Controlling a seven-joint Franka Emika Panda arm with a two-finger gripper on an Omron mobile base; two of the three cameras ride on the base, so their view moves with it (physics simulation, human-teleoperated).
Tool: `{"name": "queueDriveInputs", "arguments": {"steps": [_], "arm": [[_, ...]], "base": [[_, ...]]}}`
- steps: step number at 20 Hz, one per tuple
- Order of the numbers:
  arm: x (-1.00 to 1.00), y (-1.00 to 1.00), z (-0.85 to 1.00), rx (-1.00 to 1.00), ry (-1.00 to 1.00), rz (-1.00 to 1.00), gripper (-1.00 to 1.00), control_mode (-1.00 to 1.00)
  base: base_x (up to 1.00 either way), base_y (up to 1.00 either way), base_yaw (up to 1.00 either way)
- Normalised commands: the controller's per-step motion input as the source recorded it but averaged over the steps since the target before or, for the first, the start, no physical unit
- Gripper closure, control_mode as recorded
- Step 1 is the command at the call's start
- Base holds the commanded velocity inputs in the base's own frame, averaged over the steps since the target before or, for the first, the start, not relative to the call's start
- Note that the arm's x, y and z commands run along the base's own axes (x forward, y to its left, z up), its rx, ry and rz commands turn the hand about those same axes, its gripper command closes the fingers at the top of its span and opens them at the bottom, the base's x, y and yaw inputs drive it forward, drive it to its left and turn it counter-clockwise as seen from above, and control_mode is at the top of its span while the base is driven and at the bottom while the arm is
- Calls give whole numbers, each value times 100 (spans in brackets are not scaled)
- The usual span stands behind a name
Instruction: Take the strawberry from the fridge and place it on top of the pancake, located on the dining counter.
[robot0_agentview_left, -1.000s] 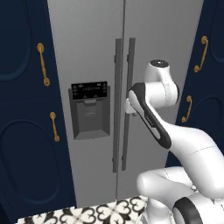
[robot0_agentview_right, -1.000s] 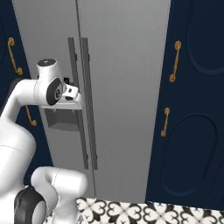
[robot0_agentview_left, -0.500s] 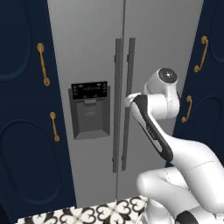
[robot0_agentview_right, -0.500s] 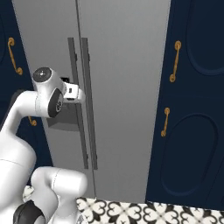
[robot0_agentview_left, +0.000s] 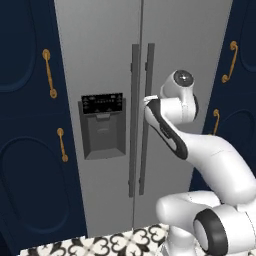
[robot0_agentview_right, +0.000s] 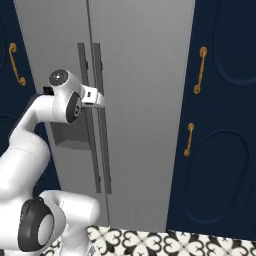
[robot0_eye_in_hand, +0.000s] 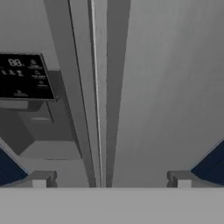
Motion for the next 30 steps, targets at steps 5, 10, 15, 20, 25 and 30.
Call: {"name": "queueDriveInputs", "arguments": {"steps": [5, 10, 15, 20, 25, 30], "arm": [[51, -5, 0, 0, -10, 0, -100, -100], [55, 0, -9, 1, -10, 0, -100, -100], [58, -1, -5, 2, -2, 0, -100, -100], [54, -4, 0, 2, 2, 4, -100, -100], [57, 0, -8, 2, 1, 5, -100, -100], [59, 0, -20, 1, 0, 3, -100, -100]], "base": [[0, 0, 0], [0, 0, 0], [0, 0, 0], [0, 0, 0], [0, 0, 0], [0, 0, 0]]}}
